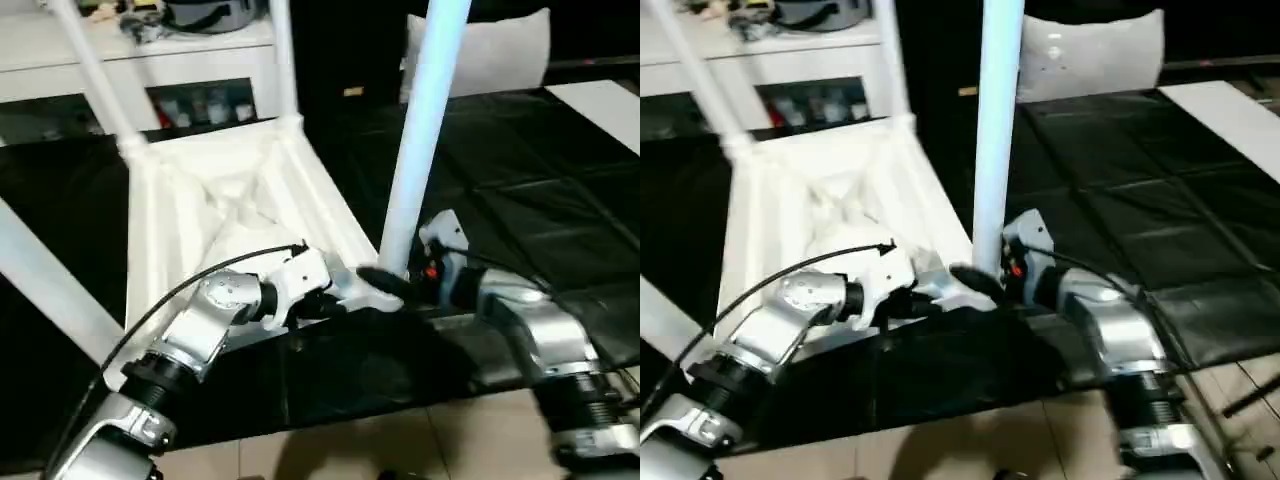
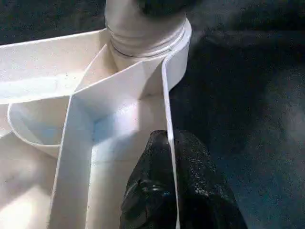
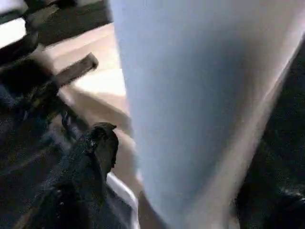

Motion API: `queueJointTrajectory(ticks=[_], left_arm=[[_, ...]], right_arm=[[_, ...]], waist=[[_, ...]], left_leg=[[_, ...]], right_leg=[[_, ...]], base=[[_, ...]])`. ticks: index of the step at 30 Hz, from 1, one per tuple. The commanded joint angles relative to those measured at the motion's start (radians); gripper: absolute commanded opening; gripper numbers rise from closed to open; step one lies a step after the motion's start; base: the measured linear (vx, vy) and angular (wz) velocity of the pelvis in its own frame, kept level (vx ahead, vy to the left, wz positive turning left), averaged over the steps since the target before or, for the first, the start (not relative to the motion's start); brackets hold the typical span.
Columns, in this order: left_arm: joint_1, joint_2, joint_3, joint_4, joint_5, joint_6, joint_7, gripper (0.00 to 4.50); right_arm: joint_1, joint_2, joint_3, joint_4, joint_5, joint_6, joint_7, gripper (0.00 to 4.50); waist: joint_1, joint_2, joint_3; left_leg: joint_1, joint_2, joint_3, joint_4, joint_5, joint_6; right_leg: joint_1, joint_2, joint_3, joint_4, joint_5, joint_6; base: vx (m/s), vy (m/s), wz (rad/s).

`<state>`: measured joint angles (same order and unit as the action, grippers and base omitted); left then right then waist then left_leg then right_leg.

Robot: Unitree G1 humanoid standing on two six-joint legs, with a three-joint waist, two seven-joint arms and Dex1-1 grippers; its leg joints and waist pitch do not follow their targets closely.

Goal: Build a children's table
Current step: Rotate leg to tighten

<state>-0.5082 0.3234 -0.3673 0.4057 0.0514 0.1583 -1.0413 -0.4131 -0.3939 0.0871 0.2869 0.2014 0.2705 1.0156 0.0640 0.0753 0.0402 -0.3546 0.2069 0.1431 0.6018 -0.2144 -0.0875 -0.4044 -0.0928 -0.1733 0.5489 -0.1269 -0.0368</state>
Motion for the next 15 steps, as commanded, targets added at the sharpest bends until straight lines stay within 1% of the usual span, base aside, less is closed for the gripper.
queueJointTrajectory(ticks=[1,2,3,4,5,6,7,10,11,12,13,14,15], left_arm=[[-0.027,0.028,-0.034,-0.010,0.008,-0.071,-0.082,0.00],[-0.028,0.040,-0.044,-0.007,0.007,-0.089,-0.109,0.00],[-0.027,0.058,-0.055,-0.008,0.001,-0.112,-0.151,0.00],[-0.026,0.072,-0.061,-0.009,-0.002,-0.130,-0.180,0.00],[-0.026,0.087,-0.069,-0.007,-0.008,-0.155,-0.213,0.00],[-0.026,0.094,-0.073,-0.008,-0.011,-0.165,-0.230,0.00],[-0.026,0.094,-0.073,-0.008,-0.011,-0.165,-0.230,0.00],[-0.027,0.131,-0.096,0.006,-0.017,-0.227,-0.321,0.00],[-0.026,0.139,-0.101,0.007,-0.017,-0.241,-0.340,0.00],[-0.026,0.146,-0.106,0.008,-0.018,-0.255,-0.358,0.00],[-0.027,0.150,-0.109,0.008,-0.021,-0.260,-0.370,0.00],[-0.027,0.152,-0.111,0.008,-0.022,-0.263,-0.378,0.00],[-0.028,0.152,-0.112,0.008,-0.023,-0.264,-0.381,0.00]], right_arm=[[-0.005,-0.032,0.010,-0.006,0.011,-0.031,0.097,3.68],[-0.008,-0.050,0.014,-0.003,0.021,-0.036,0.137,3.68],[-0.014,-0.073,0.023,0.001,0.031,-0.037,0.192,3.68],[-0.020,-0.090,0.034,0.006,0.032,-0.045,0.230,3.68],[-0.027,-0.108,0.049,0.016,0.030,-0.061,0.276,3.68],[-0.031,-0.115,0.056,0.020,0.029,-0.065,0.296,3.52],[-0.031,-0.115,0.056,0.020,0.029,-0.065,0.296,3.42],[-0.049,-0.140,0.096,0.050,0.032,-0.092,0.393,3.29],[-0.053,-0.140,0.102,0.057,0.029,-0.098,0.408,3.14],[-0.057,-0.140,0.107,0.064,0.027,-0.104,0.421,3.14],[-0.059,-0.138,0.112,0.067,0.031,-0.101,0.433,3.01],[-0.061,-0.137,0.115,0.069,0.035,-0.099,0.443,2.91],[-0.062,-0.137,0.120,0.068,0.039,-0.092,0.453,2.91]], waist=[[0.005,-0.007,-0.073],[0.006,-0.010,-0.071],[0.011,-0.011,-0.072],[0.013,-0.012,-0.071],[0.017,-0.011,-0.071],[0.019,-0.012,-0.072],[0.027,-0.011,-0.072],[0.035,-0.010,-0.073],[0.036,-0.010,-0.074],[0.036,-0.029,-0.074],[0.041,-0.023,-0.073],[0.044,-0.020,-0.073],[0.045,-0.019,-0.073]], left_leg=[[-0.001,0.019,0.010,-0.060,-0.126,0.123],[-0.003,0.019,0.010,-0.061,-0.132,0.121],[-0.001,0.020,0.010,-0.061,-0.140,0.120],[-0.002,0.021,0.010,-0.062,-0.140,0.119],[-0.001,0.022,0.011,-0.062,-0.141,0.118],[-0.002,0.021,0.011,-0.061,-0.142,0.119],[0.001,0.023,0.013,-0.061,-0.135,0.116],[0.001,0.023,0.012,-0.061,-0.137,0.116],[0.001,0.026,0.012,-0.061,-0.136,0.115],[-0.001,0.026,0.013,-0.062,-0.133,0.118],[-0.003,0.025,0.012,-0.063,-0.129,0.116],[0.001,0.026,0.013,-0.062,-0.132,0.111],[0.002,0.027,0.013,-0.062,-0.132,0.109]], right_leg=[[0.071,-0.057,0.055,-0.059,-0.344,-0.096],[0.073,-0.056,0.055,-0.059,-0.354,-0.092],[0.072,-0.057,0.055,-0.059,-0.366,-0.090],[0.072,-0.057,0.057,-0.059,-0.371,-0.089],[0.069,-0.057,0.057,-0.059,-0.377,-0.089],[0.069,-0.057,0.056,-0.058,-0.379,-0.090],[0.066,-0.058,0.060,-0.057,-0.376,-0.095],[0.066,-0.057,0.059,-0.056,-0.376,-0.101],[0.066,-0.057,0.061,-0.052,-0.364,-0.104],[0.067,-0.057,0.061,-0.053,-0.362,-0.103],[0.067,-0.059,0.062,-0.050,-0.372,-0.103],[0.064,-0.060,0.062,-0.052,-0.387,-0.100],[0.064,-0.060,0.063,-0.052,-0.388,-0.101]], base=[[0.000,0.000,0.00],[0.000,0.000,0.00],[0.000,0.000,0.00],[0.000,0.000,0.00],[0.000,0.000,0.00],[0.000,0.000,0.00],[0.000,0.000,0.00],[0.000,0.000,0.00],[0.000,0.000,0.00],[0.000,0.000,0.00],[0.000,0.000,0.00],[0.000,0.000,0.00],[0.000,0.000,0.00]])
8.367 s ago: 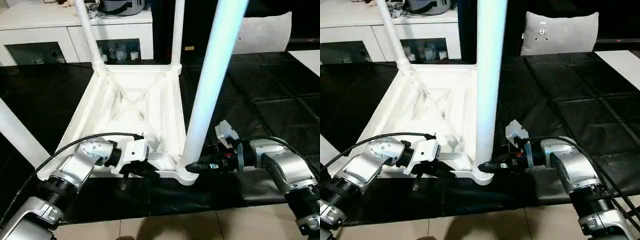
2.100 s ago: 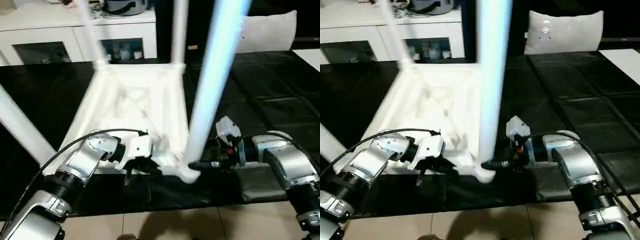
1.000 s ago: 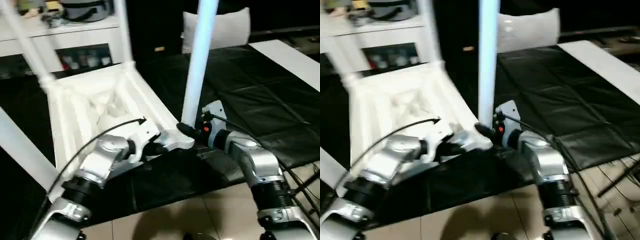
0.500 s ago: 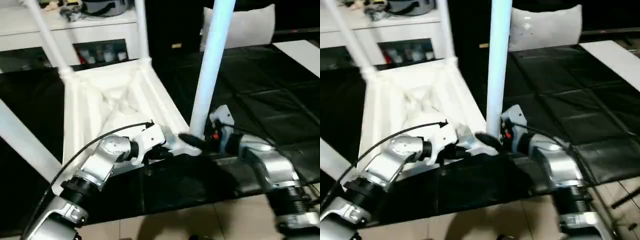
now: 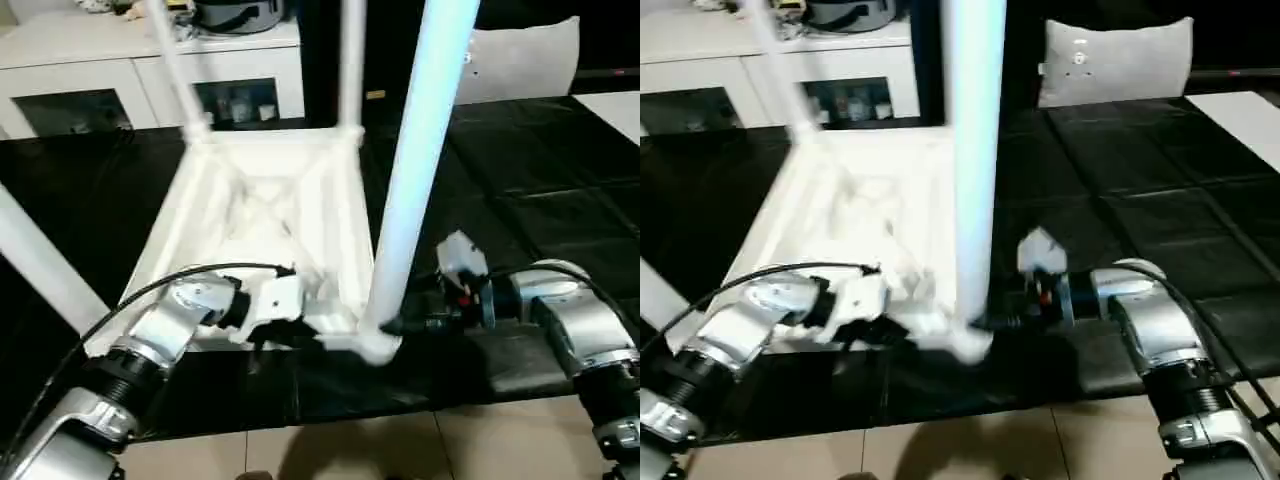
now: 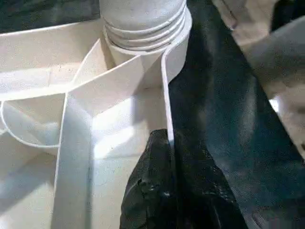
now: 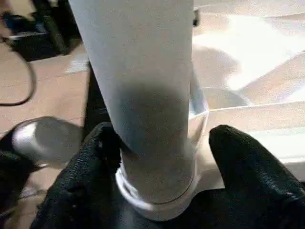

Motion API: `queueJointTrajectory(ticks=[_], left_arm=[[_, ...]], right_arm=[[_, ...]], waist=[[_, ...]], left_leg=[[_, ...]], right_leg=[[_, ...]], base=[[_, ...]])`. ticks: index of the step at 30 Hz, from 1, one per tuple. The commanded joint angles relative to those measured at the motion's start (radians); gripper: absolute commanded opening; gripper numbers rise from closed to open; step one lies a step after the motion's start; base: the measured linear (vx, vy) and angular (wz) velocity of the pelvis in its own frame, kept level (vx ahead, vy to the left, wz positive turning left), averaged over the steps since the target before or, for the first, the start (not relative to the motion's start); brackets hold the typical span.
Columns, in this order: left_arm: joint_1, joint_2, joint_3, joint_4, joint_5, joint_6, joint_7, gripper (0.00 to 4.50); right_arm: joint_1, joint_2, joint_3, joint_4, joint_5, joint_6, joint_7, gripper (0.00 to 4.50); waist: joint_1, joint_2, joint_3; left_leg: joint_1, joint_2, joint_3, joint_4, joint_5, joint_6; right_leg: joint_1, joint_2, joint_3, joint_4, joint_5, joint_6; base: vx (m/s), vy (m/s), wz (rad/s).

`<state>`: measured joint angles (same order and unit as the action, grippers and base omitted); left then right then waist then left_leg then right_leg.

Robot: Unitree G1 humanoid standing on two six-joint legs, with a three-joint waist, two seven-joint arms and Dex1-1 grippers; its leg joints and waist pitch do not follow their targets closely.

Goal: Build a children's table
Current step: Rotate leg to tighten

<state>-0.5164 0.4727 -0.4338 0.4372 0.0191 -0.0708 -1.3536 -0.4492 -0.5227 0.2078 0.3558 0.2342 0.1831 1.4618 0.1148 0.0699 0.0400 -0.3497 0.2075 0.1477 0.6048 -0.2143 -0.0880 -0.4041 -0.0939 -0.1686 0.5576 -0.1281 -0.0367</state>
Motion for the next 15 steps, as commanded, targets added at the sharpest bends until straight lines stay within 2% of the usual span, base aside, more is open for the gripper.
queueJointTrajectory(ticks=[1,6,10,15], left_arm=[[-0.020,0.003,-0.046,-0.024,0.009,-0.035,-0.069,0.00],[-0.026,0.002,-0.045,-0.006,0.005,-0.051,-0.082,0.00],[-0.021,0.001,-0.038,-0.010,-0.011,-0.035,-0.097,0.00],[-0.009,-0.004,-0.024,-0.033,-0.038,0.024,-0.095,0.00]], right_arm=[[-0.026,-0.008,-0.001,-0.001,0.006,-0.005,0.007,2.77],[-0.020,-0.005,0.019,0.000,0.018,-0.001,0.048,2.33],[-0.013,0.004,0.015,-0.005,0.039,0.025,0.065,2.03],[0.012,0.025,-0.005,-0.038,0.081,0.072,0.055,1.94]], waist=[[-0.005,-0.016,-0.072],[-0.004,-0.020,-0.071],[-0.002,-0.019,-0.072],[-0.001,-0.019,-0.072]], left_leg=[[-0.003,0.027,0.008,-0.066,-0.136,0.105],[-0.005,0.022,0.010,-0.065,-0.131,0.100],[-0.005,0.025,0.009,-0.065,-0.124,0.101],[-0.005,0.022,0.010,-0.064,-0.123,0.099]], right_leg=[[0.063,-0.058,0.058,-0.061,-0.390,-0.101],[0.065,-0.058,0.058,-0.064,-0.416,-0.084],[0.063,-0.057,0.058,-0.062,-0.409,-0.086],[0.064,-0.057,0.057,-0.063,-0.416,-0.083]], base=[[0.000,0.000,0.00],[0.000,0.000,0.00],[0.000,0.000,0.00],[0.000,0.000,0.00]])
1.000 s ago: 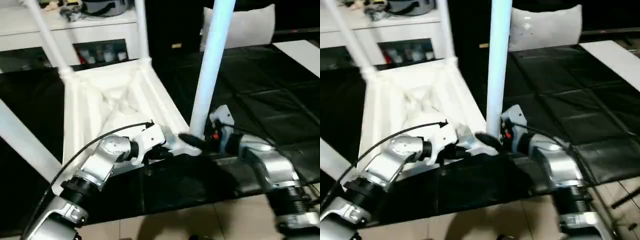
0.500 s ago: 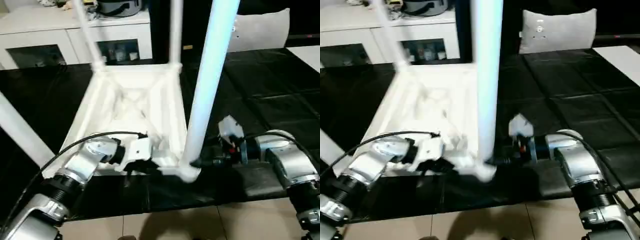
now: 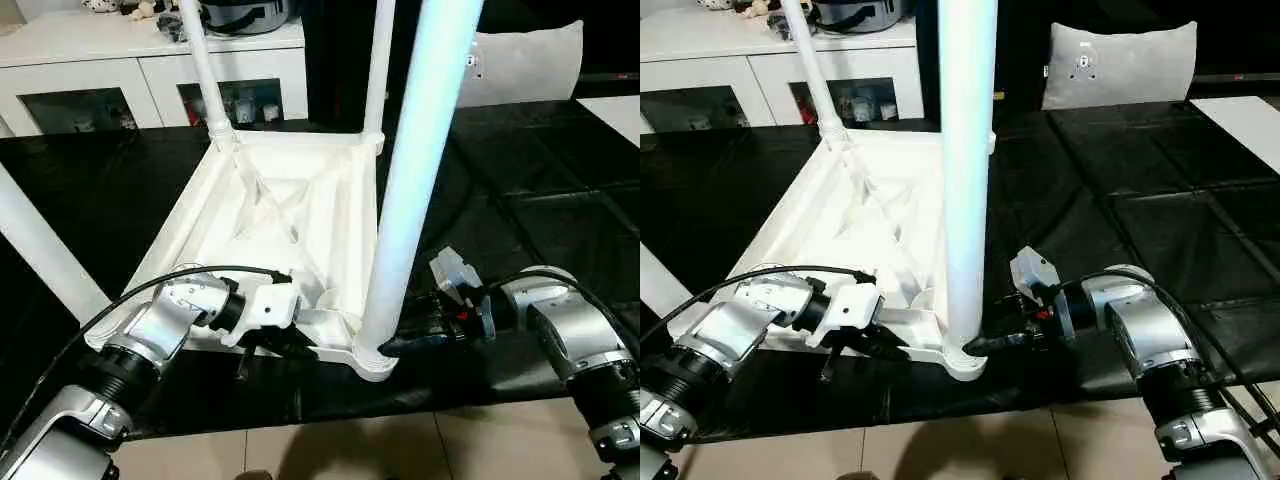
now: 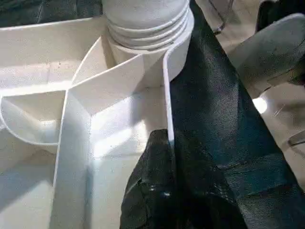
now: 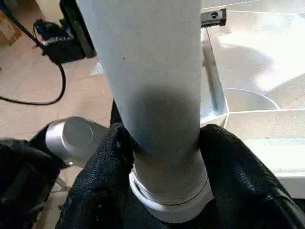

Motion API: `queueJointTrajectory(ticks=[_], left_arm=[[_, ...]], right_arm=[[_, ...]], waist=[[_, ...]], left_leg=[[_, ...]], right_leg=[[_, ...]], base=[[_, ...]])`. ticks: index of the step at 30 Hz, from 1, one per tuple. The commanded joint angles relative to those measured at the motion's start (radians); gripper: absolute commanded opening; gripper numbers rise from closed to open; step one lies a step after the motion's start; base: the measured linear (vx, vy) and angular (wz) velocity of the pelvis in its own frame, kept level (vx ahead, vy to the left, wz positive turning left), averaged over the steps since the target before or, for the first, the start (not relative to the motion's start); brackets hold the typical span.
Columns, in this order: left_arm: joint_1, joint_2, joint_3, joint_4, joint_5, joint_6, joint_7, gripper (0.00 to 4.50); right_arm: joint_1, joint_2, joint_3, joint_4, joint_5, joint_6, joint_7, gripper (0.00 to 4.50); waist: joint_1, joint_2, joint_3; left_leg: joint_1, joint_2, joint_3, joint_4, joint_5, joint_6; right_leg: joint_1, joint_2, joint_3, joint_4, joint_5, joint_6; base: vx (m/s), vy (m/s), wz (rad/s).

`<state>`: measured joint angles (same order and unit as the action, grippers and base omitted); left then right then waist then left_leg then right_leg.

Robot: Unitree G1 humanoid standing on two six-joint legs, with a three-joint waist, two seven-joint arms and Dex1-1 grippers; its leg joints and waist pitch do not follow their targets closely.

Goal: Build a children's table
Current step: Rotate leg to tighten

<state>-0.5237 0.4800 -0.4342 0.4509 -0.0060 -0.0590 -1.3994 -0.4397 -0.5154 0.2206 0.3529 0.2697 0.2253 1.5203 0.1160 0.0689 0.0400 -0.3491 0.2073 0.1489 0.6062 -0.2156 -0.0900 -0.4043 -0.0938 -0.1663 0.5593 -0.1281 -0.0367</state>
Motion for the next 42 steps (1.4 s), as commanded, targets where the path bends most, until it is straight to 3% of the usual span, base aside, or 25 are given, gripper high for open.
queueJointTrajectory(ticks=[1,4,7,9,10,12,13,15,17,18,19,20,21,23,24,27,28,30,32,35,37,38,42], left_arm=[[0.003,-0.017,-0.013,-0.068,-0.028,0.063,-0.041,0.00],[0.009,-0.043,0.014,-0.102,-0.058,0.155,0.001,0.00],[0.015,-0.076,0.026,-0.148,-0.069,0.248,0.058,0.00],[0.017,-0.095,0.030,-0.159,-0.069,0.279,0.091,0.00],[0.017,-0.126,0.035,-0.166,-0.066,0.309,0.139,0.00],[0.016,-0.134,0.036,-0.166,-0.066,0.315,0.151,0.00],[0.012,-0.177,0.041,-0.161,-0.050,0.341,0.214,0.00],[0.008,-0.211,0.046,-0.159,-0.039,0.367,0.259,0.00],[-0.003,-0.260,0.063,-0.143,-0.022,0.397,0.338,0.00],[-0.015,-0.288,0.074,-0.126,-0.012,0.406,0.389,0.00],[-0.018,-0.294,0.077,-0.122,-0.010,0.409,0.400,0.00],[-0.033,-0.325,0.089,-0.098,0.004,0.415,0.460,0.00],[-0.044,-0.341,0.091,-0.084,0.016,0.417,0.493,0.00],[-0.052,-0.348,0.089,-0.073,0.028,0.414,0.514,0.00],[-0.054,-0.345,0.086,-0.067,0.037,0.410,0.521,0.00],[-0.051,-0.334,0.082,-0.064,0.060,0.404,0.529,0.00],[-0.045,-0.322,0.087,-0.067,0.064,0.401,0.526,0.00],[-0.041,-0.316,0.090,-0.072,0.065,0.401,0.523,0.00],[-0.028,-0.291,0.097,-0.078,0.063,0.384,0.503,0.00],[-0.015,-0.247,0.091,-0.074,0.065,0.331,0.454,0.00],[-0.013,-0.232,0.087,-0.072,0.065,0.321,0.437,0.00],[-0.011,-0.219,0.082,-0.070,0.065,0.304,0.417,0.00],[-0.008,-0.193,0.069,-0.072,0.064,0.270,0.367,0.00]], right_arm=[[0.019,0.030,-0.028,-0.061,0.068,0.057,-0.021,1.93],[0.046,0.062,-0.044,-0.099,0.080,0.100,-0.096,1.93],[0.049,0.130,-0.056,-0.094,0.009,0.152,-0.304,1.93],[0.041,0.165,-0.071,-0.072,-0.015,0.153,-0.389,1.92],[0.030,0.203,-0.087,-0.045,-0.040,0.161,-0.490,1.83],[0.026,0.212,-0.091,-0.037,-0.046,0.163,-0.515,1.77],[0.018,0.257,-0.111,-0.024,-0.059,0.174,-0.609,1.67],[0.013,0.291,-0.124,-0.020,-0.069,0.188,-0.682,1.50],[0.003,0.337,-0.141,-0.013,-0.079,0.184,-0.768,1.37],[-0.007,0.363,-0.152,0.000,-0.094,0.160,-0.826,1.37],[-0.009,0.369,-0.155,0.003,-0.097,0.154,-0.840,1.37],[-0.022,0.395,-0.165,0.021,-0.114,0.125,-0.901,1.37],[-0.031,0.416,-0.179,0.035,-0.123,0.102,-0.944,1.37],[-0.037,0.429,-0.193,0.045,-0.121,0.080,-0.969,1.37],[-0.035,0.429,-0.200,0.042,-0.111,0.080,-0.961,1.54],[-0.022,0.417,-0.205,0.028,-0.111,0.073,-0.941,1.83],[-0.007,0.399,-0.208,0.018,-0.108,0.070,-0.920,1.83],[0.001,0.389,-0.211,0.013,-0.105,0.066,-0.911,2.01],[0.021,0.346,-0.225,-0.004,-0.089,0.045,-0.858,2.20],[0.040,0.259,-0.229,-0.029,-0.067,0.015,-0.740,2.52],[0.044,0.225,-0.224,-0.036,-0.059,0.007,-0.687,2.73],[0.047,0.195,-0.221,-0.043,-0.053,0.006,-0.643,2.80],[0.049,0.145,-0.211,-0.057,-0.039,0.012,-0.557,3.17]], waist=[[-0.001,-0.013,-0.073],[-0.006,-0.013,-0.071],[-0.013,-0.013,-0.067],[-0.031,-0.015,-0.063],[-0.059,-0.013,-0.057],[-0.079,-0.011,-0.057],[-0.096,-0.011,-0.057],[-0.122,-0.007,-0.055],[-0.148,-0.003,-0.055],[-0.152,0.000,-0.054],[-0.161,0.012,-0.052],[-0.170,0.013,-0.053],[-0.174,0.013,-0.052],[-0.182,0.011,-0.056],[-0.183,0.011,-0.058],[-0.180,0.008,-0.064],[-0.173,0.005,-0.069],[-0.160,-0.001,-0.071],[-0.146,0.006,-0.075],[-0.115,0.004,-0.091],[-0.095,0.005,-0.083],[-0.074,0.004,-0.080],[-0.055,0.004,-0.075]], left_leg=[[-0.005,0.025,0.008,-0.067,-0.116,0.099],[-0.006,0.025,0.008,-0.069,-0.120,0.090],[-0.004,0.018,0.009,-0.068,-0.134,0.073],[-0.008,0.006,0.009,-0.066,-0.162,0.055],[-0.006,0.000,0.006,-0.062,-0.203,0.044],[-0.005,-0.003,0.003,-0.058,-0.232,0.045],[-0.007,-0.005,0.001,-0.055,-0.253,0.051],[-0.003,-0.006,-0.001,-0.050,-0.266,0.051],[-0.010,-0.002,-0.008,-0.050,-0.301,0.057],[-0.004,0.000,-0.010,-0.051,-0.317,0.058],[0.004,0.011,-0.015,-0.057,-0.354,0.058],[0.007,0.019,-0.021,-0.062,-0.384,0.056],[0.005,0.022,-0.021,-0.065,-0.391,0.058],[-0.006,0.013,-0.024,-0.066,-0.369,0.052],[-0.007,0.006,-0.022,-0.063,-0.341,0.054],[-0.015,0.006,-0.021,-0.064,-0.268,0.074],[-0.019,0.007,-0.019,-0.064,-0.205,0.093],[-0.022,0.004,-0.016,-0.061,-0.149,0.112],[-0.027,0.006,-0.017,-0.057,-0.100,0.126],[-0.034,0.011,-0.019,-0.046,0.022,0.171],[-0.029,0.014,-0.013,-0.047,0.019,0.192],[-0.026,0.015,-0.010,-0.049,-0.010,0.176],[-0.020,0.020,-0.009,-0.054,-0.063,0.139]], right_leg=[[0.065,-0.058,0.056,-0.064,-0.407,-0.085],[0.066,-0.056,0.056,-0.064,-0.405,-0.086],[0.063,-0.055,0.052,-0.072,-0.451,-0.070],[0.067,-0.053,0.038,-0.086,-0.527,-0.032],[0.064,-0.050,0.024,-0.101,-0.583,0.002],[0.064,-0.050,0.013,-0.111,-0.606,0.019],[0.068,-0.047,0.004,-0.118,-0.618,0.042],[0.063,-0.044,-0.010,-0.132,-0.616,0.049],[0.075,-0.043,-0.029,-0.138,-0.610,0.075],[0.072,-0.045,-0.034,-0.143,-0.615,0.079],[0.074,-0.047,-0.038,-0.146,-0.604,0.075],[0.079,-0.049,-0.037,-0.139,-0.571,0.066],[0.078,-0.049,-0.033,-0.136,-0.558,0.060],[0.086,-0.058,-0.026,-0.127,-0.535,0.043],[0.086,-0.062,-0.024,-0.128,-0.524,0.032],[0.088,-0.066,-0.010,-0.117,-0.457,-0.008],[0.088,-0.065,0.001,-0.104,-0.394,-0.044],[0.086,-0.063,0.013,-0.091,-0.352,-0.072],[0.091,-0.064,0.017,-0.080,-0.317,-0.083],[0.090,-0.062,0.027,-0.047,-0.153,-0.114],[0.081,-0.061,0.028,-0.051,-0.163,-0.126],[0.079,-0.060,0.027,-0.056,-0.233,-0.110],[0.076,-0.060,0.028,-0.063,-0.308,-0.088]], base=[[0.000,0.000,0.00],[0.000,0.000,0.00],[0.000,0.000,0.00],[0.000,0.000,0.00],[0.000,0.000,0.00],[0.000,0.000,0.00],[0.000,0.000,0.00],[0.000,0.000,0.00],[0.000,0.000,0.00],[0.000,0.000,0.00],[0.000,0.000,0.00],[0.000,0.000,0.00],[0.000,0.000,0.00],[0.000,0.000,0.00],[0.000,0.000,0.00],[0.000,0.000,0.00],[0.000,0.000,0.00],[0.000,0.000,0.00],[0.000,0.000,0.00],[0.000,0.000,0.00],[0.000,0.000,0.00],[0.000,0.000,0.00],[0.000,0.000,0.00]])
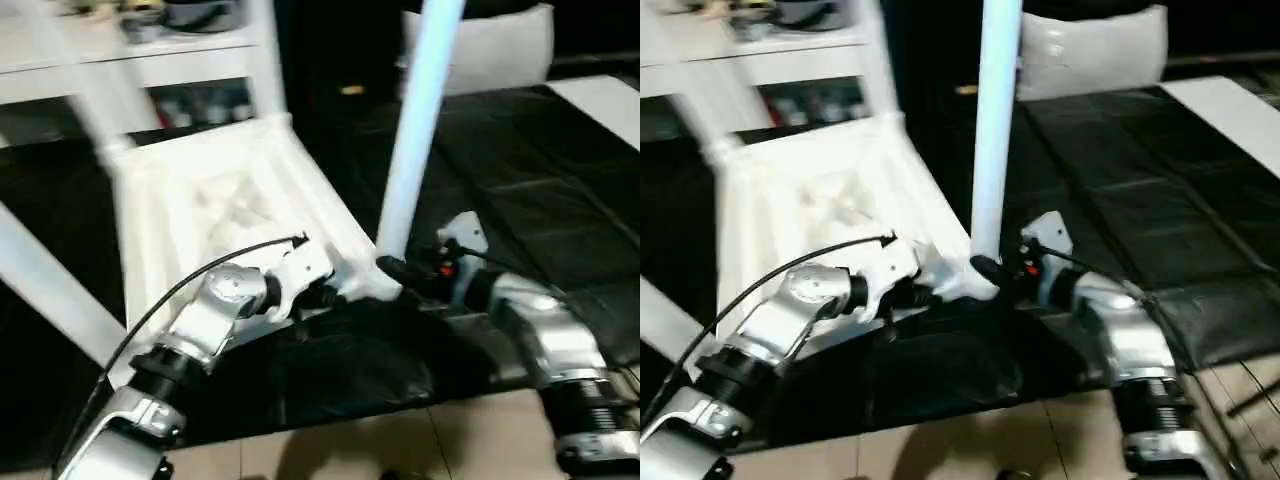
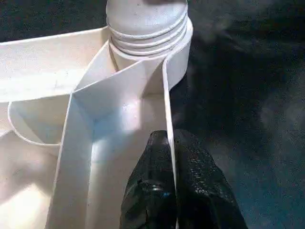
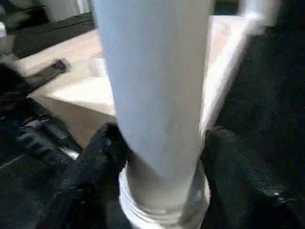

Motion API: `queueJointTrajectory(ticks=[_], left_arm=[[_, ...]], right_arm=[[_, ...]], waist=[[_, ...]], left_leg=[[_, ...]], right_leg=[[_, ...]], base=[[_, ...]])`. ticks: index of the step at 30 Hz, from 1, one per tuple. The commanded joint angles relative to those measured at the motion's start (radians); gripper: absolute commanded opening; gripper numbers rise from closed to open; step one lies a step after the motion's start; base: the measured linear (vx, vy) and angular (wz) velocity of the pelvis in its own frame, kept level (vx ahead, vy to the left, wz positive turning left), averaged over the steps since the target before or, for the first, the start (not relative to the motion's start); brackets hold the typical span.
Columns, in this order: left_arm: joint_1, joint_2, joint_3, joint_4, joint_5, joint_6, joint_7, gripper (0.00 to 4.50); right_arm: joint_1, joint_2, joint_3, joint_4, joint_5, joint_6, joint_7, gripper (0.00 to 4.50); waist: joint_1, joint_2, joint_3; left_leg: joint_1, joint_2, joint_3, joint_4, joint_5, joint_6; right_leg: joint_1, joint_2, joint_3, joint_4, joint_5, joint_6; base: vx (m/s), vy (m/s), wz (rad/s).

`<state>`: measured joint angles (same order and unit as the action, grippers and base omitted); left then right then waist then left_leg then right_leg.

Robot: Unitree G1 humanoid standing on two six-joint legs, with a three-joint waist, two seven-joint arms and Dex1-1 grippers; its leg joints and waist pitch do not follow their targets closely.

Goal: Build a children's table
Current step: Rotate leg to tighten

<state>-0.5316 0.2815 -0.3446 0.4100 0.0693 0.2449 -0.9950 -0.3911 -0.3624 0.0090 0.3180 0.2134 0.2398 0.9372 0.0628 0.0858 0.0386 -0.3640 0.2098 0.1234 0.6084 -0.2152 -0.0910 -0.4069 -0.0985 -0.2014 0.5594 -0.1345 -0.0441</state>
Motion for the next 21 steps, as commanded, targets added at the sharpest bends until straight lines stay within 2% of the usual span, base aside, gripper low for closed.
queueJointTrajectory(ticks=[1,2,3,5,6,7,8,10,11,13,16,17,21], left_arm=[[0.001,0.015,-0.027,-0.032,-0.013,-0.047,-0.056,0.00],[0.001,0.015,-0.027,-0.032,-0.013,-0.047,-0.056,0.00],[0.007,0.049,-0.047,-0.037,-0.021,-0.092,-0.131,0.00],[0.009,0.080,-0.068,-0.035,-0.022,-0.134,-0.192,0.00],[0.006,0.107,-0.088,-0.030,-0.019,-0.173,-0.245,0.00],[0.004,0.121,-0.100,-0.026,-0.016,-0.192,-0.271,0.00],[0.001,0.131,-0.109,-0.024,-0.013,-0.207,-0.293,0.00],[-0.001,0.142,-0.120,-0.025,-0.013,-0.227,-0.324,0.00],[-0.004,0.146,-0.124,-0.024,-0.015,-0.237,-0.339,0.00],[-0.008,0.150,-0.130,-0.024,-0.017,-0.244,-0.357,0.00],[-0.015,0.153,-0.137,-0.017,-0.016,-0.260,-0.371,0.00],[-0.017,0.154,-0.139,-0.013,-0.018,-0.268,-0.377,0.00],[-0.023,0.153,-0.141,-0.001,-0.023,-0.283,-0.386,0.00]], right_arm=[[0.002,-0.026,0.005,-0.028,0.024,0.000,0.057,3.25],[0.002,-0.026,0.005,-0.028,0.024,0.000,0.057,3.25],[0.000,-0.081,0.030,-0.041,0.035,0.003,0.155,3.31],[-0.005,-0.122,0.056,-0.050,0.049,0.011,0.242,3.31],[-0.011,-0.152,0.078,-0.057,0.066,0.023,0.323,3.31],[-0.015,-0.161,0.088,-0.058,0.073,0.020,0.362,3.05],[-0.020,-0.163,0.092,-0.054,0.078,0.024,0.383,2.97],[-0.025,-0.168,0.107,-0.048,0.082,0.028,0.420,2.94],[-0.027,-0.172,0.117,-0.047,0.083,0.031,0.442,2.71],[-0.030,-0.174,0.131,-0.045,0.081,0.031,0.460,2.53],[-0.036,-0.174,0.147,-0.038,0.082,0.027,0.477,2.38],[-0.039,-0.175,0.153,-0.035,0.084,0.026,0.483,2.17],[-0.047,-0.169,0.164,-0.023,0.084,0.026,0.501,1.95]], waist=[[0.004,-0.013,-0.072],[0.004,-0.013,-0.072],[0.005,-0.016,-0.071],[0.008,-0.015,-0.070],[0.009,-0.022,-0.068],[0.015,-0.020,-0.069],[0.016,-0.024,-0.068],[0.023,-0.021,-0.068],[0.029,-0.026,-0.069],[0.035,-0.025,-0.071],[0.039,-0.028,-0.071],[0.040,-0.029,-0.071],[0.041,-0.029,-0.071]], left_leg=[[0.000,0.017,0.018,-0.059,-0.103,0.124],[0.000,0.017,0.018,-0.059,-0.103,0.124],[0.000,0.016,0.018,-0.061,-0.124,0.114],[-0.002,0.018,0.017,-0.061,-0.130,0.119],[0.000,0.016,0.019,-0.062,-0.144,0.122],[-0.001,0.015,0.020,-0.061,-0.150,0.124],[-0.001,0.015,0.021,-0.062,-0.154,0.126],[0.002,0.017,0.021,-0.062,-0.150,0.114],[0.006,0.018,0.022,-0.063,-0.146,0.109],[0.004,0.023,0.020,-0.064,-0.134,0.110],[0.003,0.020,0.022,-0.065,-0.127,0.108],[0.002,0.019,0.023,-0.066,-0.122,0.109],[0.004,0.016,0.028,-0.065,-0.125,0.105]], right_leg=[[0.076,-0.055,0.064,-0.069,-0.341,-0.070],[0.076,-0.055,0.064,-0.069,-0.341,-0.070],[0.076,-0.054,0.062,-0.072,-0.359,-0.065],[0.076,-0.054,0.066,-0.070,-0.360,-0.057],[0.075,-0.051,0.063,-0.074,-0.375,-0.054],[0.077,-0.053,0.065,-0.073,-0.389,-0.047],[0.075,-0.053,0.064,-0.075,-0.401,-0.044],[0.072,-0.054,0.064,-0.076,-0.413,-0.046],[0.070,-0.054,0.064,-0.076,-0.411,-0.050],[0.070,-0.054,0.070,-0.070,-0.390,-0.061],[0.071,-0.052,0.079,-0.066,-0.388,-0.066],[0.071,-0.052,0.081,-0.066,-0.394,-0.063],[0.070,-0.052,0.081,-0.070,-0.417,-0.053]], base=[[0.000,0.000,0.00],[0.000,0.000,0.00],[0.000,0.000,0.00],[0.000,0.000,0.00],[0.000,0.000,0.00],[0.000,0.000,0.00],[0.000,0.000,0.00],[0.000,0.000,0.00],[0.000,0.000,0.00],[0.000,0.000,0.00],[0.000,0.000,0.00],[0.000,0.000,0.00],[0.000,0.000,0.00]])
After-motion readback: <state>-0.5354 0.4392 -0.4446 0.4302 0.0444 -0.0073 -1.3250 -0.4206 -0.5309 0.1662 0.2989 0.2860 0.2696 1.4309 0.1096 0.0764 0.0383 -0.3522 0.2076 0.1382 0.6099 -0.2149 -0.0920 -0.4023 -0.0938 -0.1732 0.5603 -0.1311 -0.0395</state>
